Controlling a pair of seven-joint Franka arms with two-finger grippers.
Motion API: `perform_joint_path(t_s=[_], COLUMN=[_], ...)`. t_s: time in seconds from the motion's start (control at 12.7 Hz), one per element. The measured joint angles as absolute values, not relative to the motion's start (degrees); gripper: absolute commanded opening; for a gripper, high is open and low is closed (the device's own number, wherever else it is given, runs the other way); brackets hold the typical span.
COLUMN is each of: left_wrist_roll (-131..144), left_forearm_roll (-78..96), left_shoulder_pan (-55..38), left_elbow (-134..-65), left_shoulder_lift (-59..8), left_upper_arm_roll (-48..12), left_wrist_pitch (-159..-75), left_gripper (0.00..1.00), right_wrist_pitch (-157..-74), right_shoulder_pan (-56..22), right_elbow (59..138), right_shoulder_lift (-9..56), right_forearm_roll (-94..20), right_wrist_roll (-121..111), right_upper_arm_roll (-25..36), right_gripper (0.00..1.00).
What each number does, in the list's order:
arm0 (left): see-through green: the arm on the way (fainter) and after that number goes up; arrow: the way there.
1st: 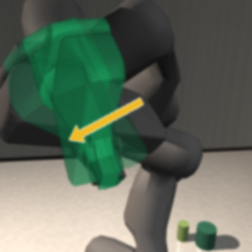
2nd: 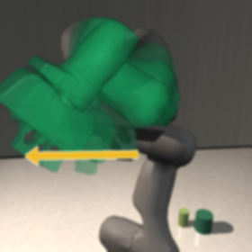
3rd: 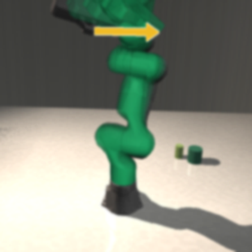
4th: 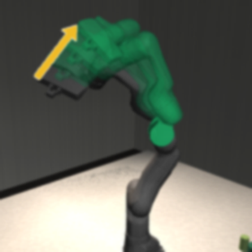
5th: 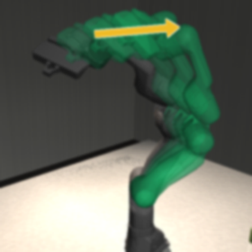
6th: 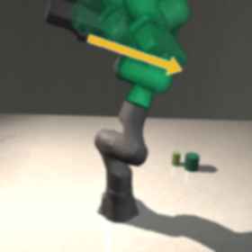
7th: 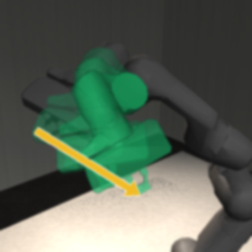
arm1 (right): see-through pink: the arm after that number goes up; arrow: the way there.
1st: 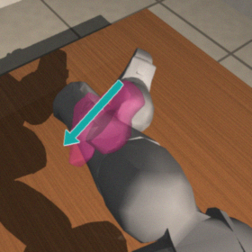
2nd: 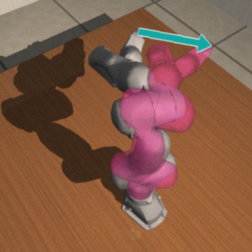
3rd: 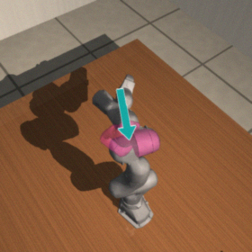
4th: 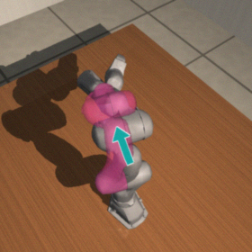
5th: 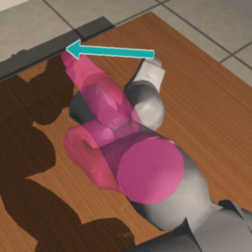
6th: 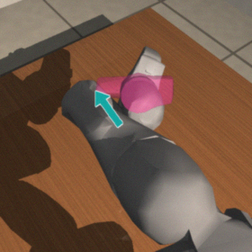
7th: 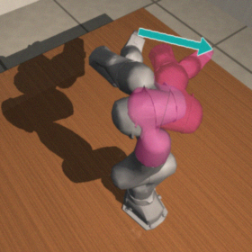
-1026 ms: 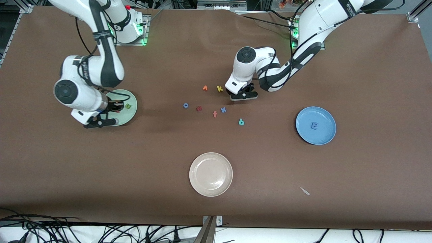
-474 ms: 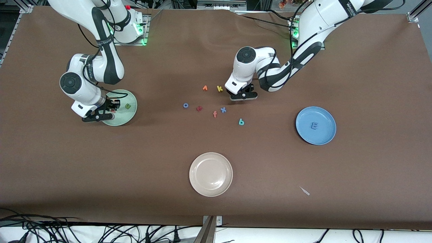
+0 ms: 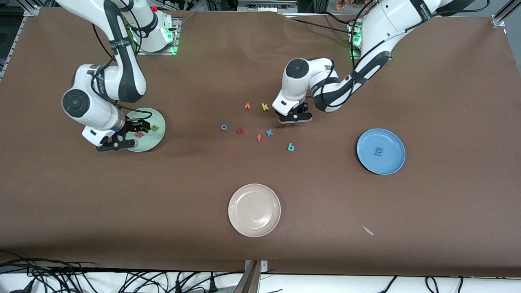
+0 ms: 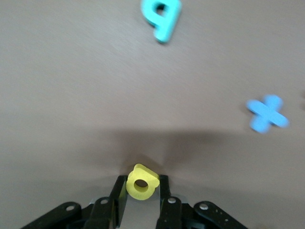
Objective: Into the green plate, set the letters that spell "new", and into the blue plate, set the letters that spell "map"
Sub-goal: 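Place the pink M on the green plate with the right gripper, then place the yellow letter on the blue plate while the right gripper withdraws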
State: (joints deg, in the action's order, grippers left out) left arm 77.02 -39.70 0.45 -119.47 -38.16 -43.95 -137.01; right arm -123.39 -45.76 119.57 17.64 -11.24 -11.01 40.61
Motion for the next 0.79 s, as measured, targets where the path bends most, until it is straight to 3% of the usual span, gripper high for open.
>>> perform_joint_path(t_s=[0.32, 0.55, 0.63, 0.79], left_wrist_roll=[58.12, 45.31, 40.78, 31.95], left_forearm_roll=[-27.57, -25.73, -25.64, -25.59], left_shoulder_pan=[4.74, 10.66, 13.25, 18.4], left_elbow=[-110.25, -105.22, -104.92, -104.81], left_shoulder_lift=[-38.08, -37.41, -37.05, -36.73], left_upper_arm_roll=[-43.58, -43.63, -43.63, -43.58], left_wrist_pitch=[-121.0, -114.04, -113.14, -110.69], left_gripper=[0.19, 0.19, 0.2, 0.2], right_wrist_pitch=[-103.04, -94.54, -93.66, -92.03], right_shoulder_pan=[-45.82, -44.3, -42.38, -33.16], right_elbow=[101.82, 91.65, 90.63, 90.33], right_shoulder_lift=[16.72, 15.71, 14.59, 11.03], right_forearm_roll=[-11.11, -9.87, -9.13, -6.69], right_wrist_roll=[-7.32, -7.27, -7.37, -7.4], right_upper_arm_roll=[40.88, 41.18, 40.13, 31.22], right_gripper=[1.0, 1.0, 1.0, 1.0])
